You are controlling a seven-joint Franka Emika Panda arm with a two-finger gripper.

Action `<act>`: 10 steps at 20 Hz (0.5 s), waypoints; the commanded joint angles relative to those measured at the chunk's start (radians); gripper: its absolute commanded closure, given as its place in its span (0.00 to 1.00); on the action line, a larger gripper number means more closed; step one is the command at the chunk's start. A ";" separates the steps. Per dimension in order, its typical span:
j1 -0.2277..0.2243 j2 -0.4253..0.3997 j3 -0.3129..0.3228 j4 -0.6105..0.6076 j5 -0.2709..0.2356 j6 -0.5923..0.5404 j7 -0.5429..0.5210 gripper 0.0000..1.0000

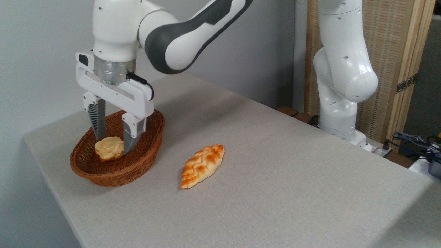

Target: Put bread into the basket

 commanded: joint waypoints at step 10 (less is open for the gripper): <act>-0.001 -0.105 0.198 0.008 0.157 -0.342 0.569 0.00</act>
